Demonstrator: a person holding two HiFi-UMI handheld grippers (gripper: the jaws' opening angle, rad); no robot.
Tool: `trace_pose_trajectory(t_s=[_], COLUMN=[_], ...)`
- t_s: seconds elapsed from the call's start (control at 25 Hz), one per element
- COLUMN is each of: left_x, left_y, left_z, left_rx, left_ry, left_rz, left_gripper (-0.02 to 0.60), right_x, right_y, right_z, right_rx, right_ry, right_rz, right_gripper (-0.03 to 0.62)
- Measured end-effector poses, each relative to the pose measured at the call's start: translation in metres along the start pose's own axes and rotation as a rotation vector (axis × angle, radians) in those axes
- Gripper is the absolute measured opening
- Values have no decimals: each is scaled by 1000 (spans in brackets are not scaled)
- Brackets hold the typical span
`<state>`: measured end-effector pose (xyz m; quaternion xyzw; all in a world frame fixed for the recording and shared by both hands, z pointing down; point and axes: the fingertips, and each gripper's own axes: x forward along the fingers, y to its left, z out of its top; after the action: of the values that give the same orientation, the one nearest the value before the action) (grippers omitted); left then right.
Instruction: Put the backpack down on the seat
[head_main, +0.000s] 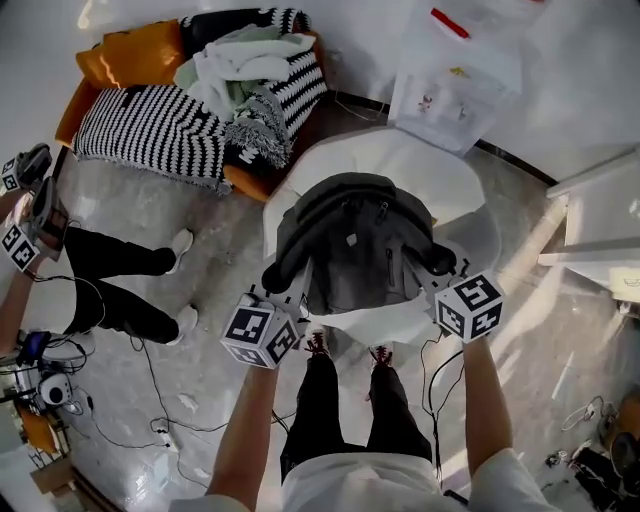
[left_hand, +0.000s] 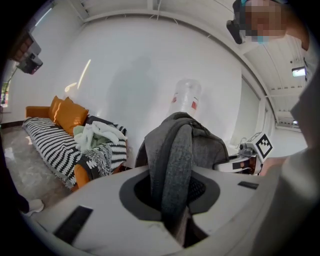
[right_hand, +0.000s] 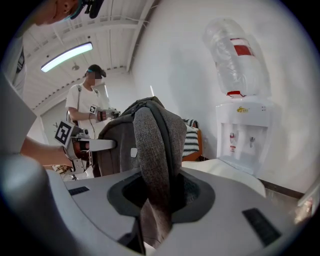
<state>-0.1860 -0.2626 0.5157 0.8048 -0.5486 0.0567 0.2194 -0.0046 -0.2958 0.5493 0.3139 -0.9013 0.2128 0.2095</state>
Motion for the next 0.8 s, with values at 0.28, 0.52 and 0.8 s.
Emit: trace_pose_trajectory(t_s=[0.28,0.52,0.8], left_x=[29,65,109], left_y=[30,51,70], left_z=[-34,-56,-85], left_rx=[-50,-34,-19], left_ry=[28,59,80], left_rz=[-31,-55,-86], left_gripper=[75,75,77], right_x=[35,65,97], right_y=[-14,-36,-67], right_z=[-25,-49,-77], right_rx=[1,52,99], right_ry=[64,57,51], right_rz=[-27,-81,-123], right_gripper=[97,98,98])
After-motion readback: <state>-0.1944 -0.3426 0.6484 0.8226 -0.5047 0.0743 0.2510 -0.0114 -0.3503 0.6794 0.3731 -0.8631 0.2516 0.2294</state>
